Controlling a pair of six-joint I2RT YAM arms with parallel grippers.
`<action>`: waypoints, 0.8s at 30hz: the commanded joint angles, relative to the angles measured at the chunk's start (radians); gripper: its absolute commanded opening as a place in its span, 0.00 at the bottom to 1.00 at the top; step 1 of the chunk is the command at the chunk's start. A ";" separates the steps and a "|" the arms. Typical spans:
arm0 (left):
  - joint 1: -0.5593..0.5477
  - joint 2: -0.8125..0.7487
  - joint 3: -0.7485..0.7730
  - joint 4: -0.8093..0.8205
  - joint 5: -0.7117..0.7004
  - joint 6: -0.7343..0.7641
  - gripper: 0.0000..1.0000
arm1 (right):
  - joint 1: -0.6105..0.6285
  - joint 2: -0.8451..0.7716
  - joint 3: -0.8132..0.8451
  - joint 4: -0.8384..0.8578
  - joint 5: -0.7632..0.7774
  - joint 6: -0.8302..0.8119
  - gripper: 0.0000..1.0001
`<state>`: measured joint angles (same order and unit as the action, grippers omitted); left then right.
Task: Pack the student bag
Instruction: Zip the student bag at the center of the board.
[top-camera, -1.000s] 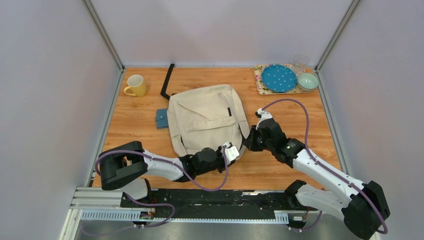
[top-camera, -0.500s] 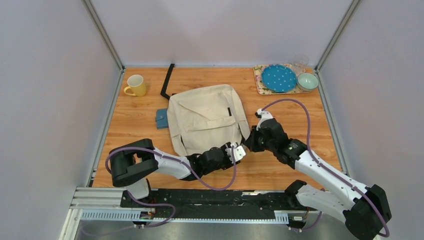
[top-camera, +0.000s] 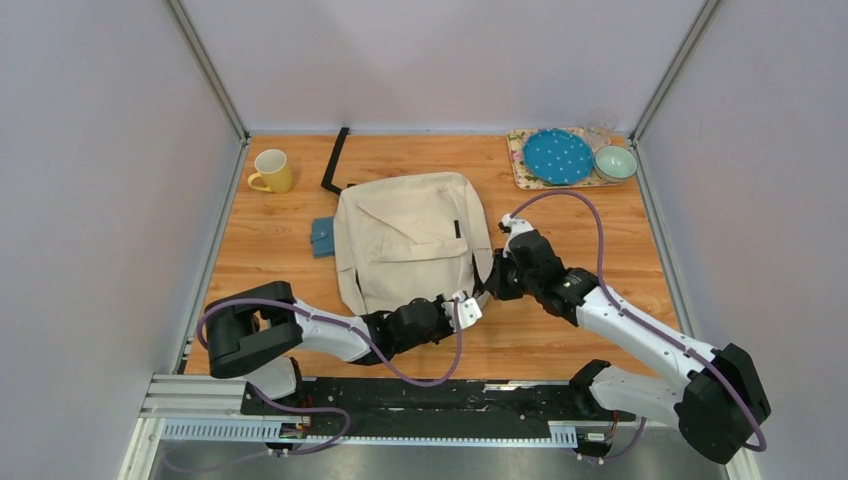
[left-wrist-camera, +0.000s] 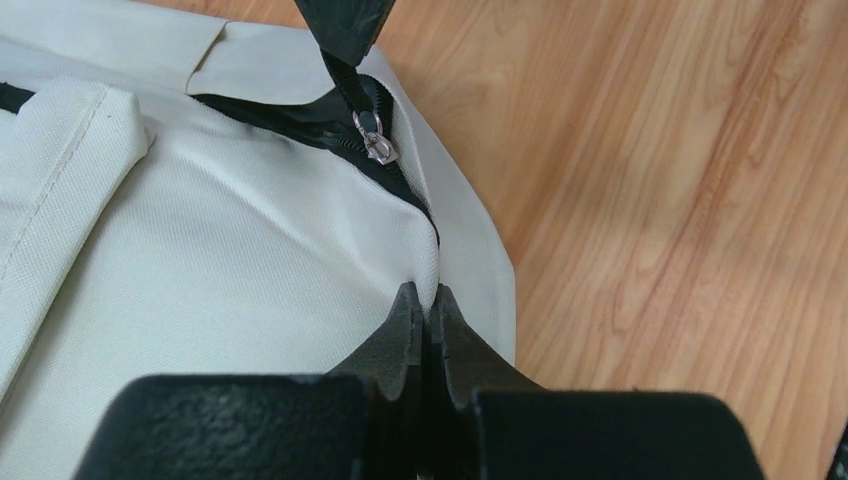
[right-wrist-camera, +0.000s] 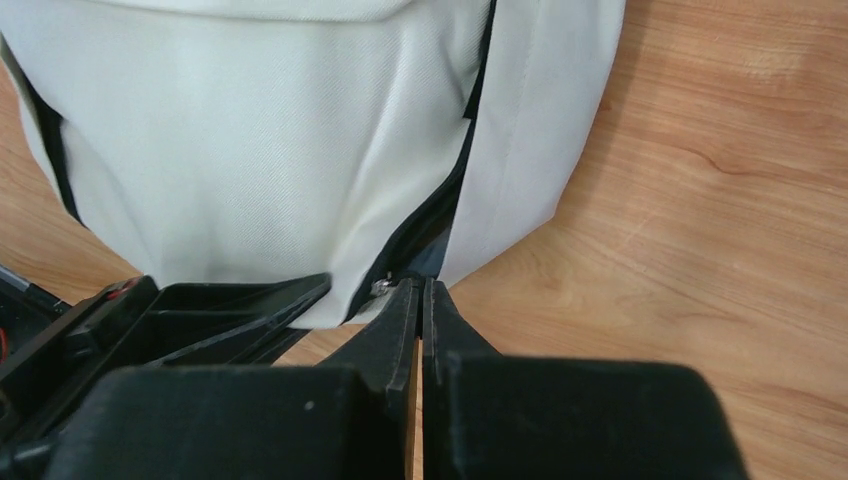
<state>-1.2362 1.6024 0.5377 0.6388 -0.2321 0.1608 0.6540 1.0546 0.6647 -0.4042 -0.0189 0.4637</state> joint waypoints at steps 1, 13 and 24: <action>-0.008 -0.103 -0.057 -0.039 0.146 -0.052 0.00 | -0.007 0.057 0.079 0.087 0.017 -0.048 0.00; -0.020 -0.288 -0.243 -0.102 0.209 -0.155 0.00 | -0.010 0.217 0.148 0.114 0.017 -0.092 0.00; -0.025 -0.398 -0.320 -0.183 0.159 -0.196 0.04 | -0.010 0.242 0.184 0.100 -0.030 -0.099 0.00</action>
<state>-1.2308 1.2304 0.2504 0.6113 -0.1333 0.0277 0.6720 1.3083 0.7849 -0.3798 -0.1265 0.4068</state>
